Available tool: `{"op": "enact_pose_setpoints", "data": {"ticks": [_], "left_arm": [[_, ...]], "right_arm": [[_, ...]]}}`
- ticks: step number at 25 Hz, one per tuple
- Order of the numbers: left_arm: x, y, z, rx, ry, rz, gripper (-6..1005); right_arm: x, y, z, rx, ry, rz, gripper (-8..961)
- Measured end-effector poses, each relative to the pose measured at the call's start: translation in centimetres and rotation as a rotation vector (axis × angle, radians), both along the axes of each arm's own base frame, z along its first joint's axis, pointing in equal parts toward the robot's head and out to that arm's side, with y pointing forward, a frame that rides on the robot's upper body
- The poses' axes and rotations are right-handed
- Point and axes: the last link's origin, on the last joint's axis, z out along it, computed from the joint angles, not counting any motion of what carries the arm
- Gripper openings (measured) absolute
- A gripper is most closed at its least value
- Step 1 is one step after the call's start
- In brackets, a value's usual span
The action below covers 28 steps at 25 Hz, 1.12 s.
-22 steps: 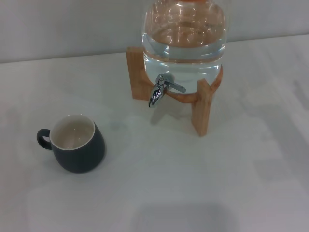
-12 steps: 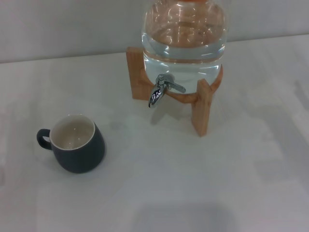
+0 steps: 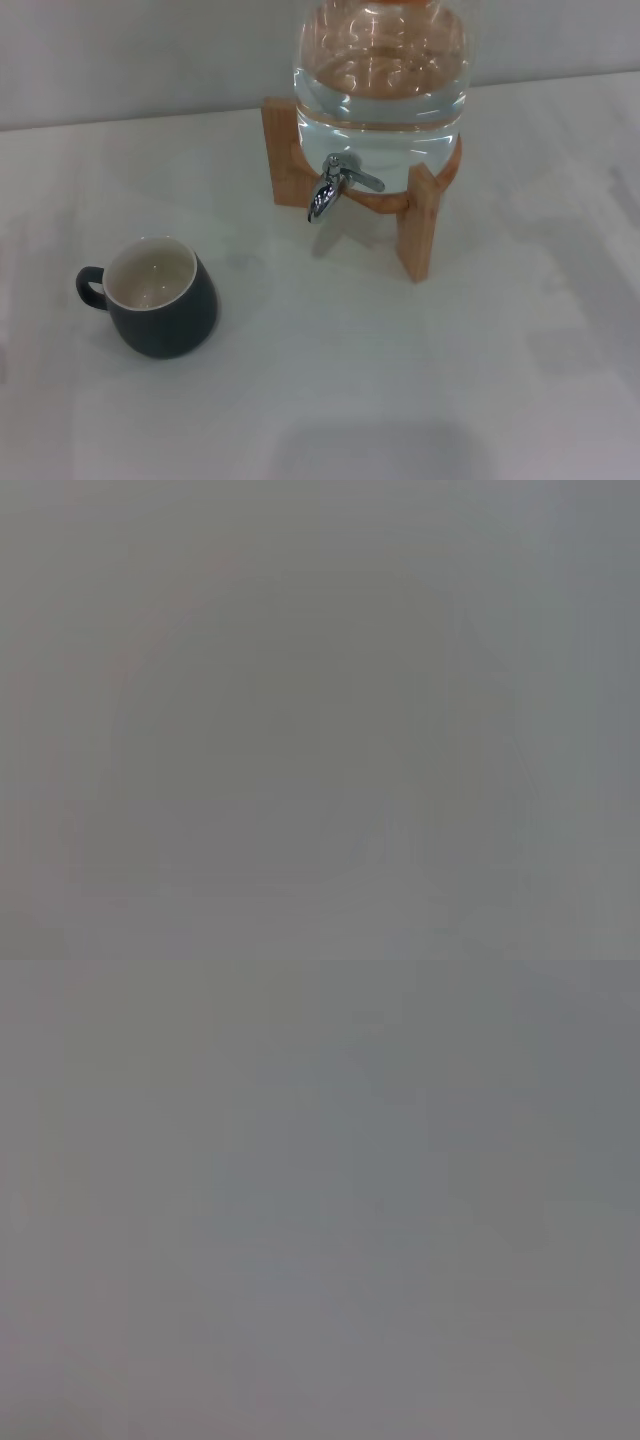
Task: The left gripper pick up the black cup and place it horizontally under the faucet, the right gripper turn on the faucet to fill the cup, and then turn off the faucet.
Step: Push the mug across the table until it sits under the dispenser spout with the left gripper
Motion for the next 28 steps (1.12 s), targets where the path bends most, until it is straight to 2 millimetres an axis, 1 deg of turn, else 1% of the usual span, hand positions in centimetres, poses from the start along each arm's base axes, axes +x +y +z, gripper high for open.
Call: {"op": "enact_pose_setpoints", "data": {"ticks": [12, 21, 28], "left_arm": [[-0.7, -0.7, -0.3, -0.018, 0.01, 0.019, 869], [-0.5, -1.1, -1.3, -0.068, 0.023, 0.005, 869], [-0.1, -1.0, -1.4, -0.07, 0.023, -0.012, 868]], "right_arm": [[-0.1, 0.1, 0.1, 0.001, -0.002, 0.003, 844], [-0.2, 0.3, 0.1, 0.0, -0.002, 0.007, 844], [-0.2, 0.3, 0.1, -0.001, 0.001, 0.008, 843]]}}
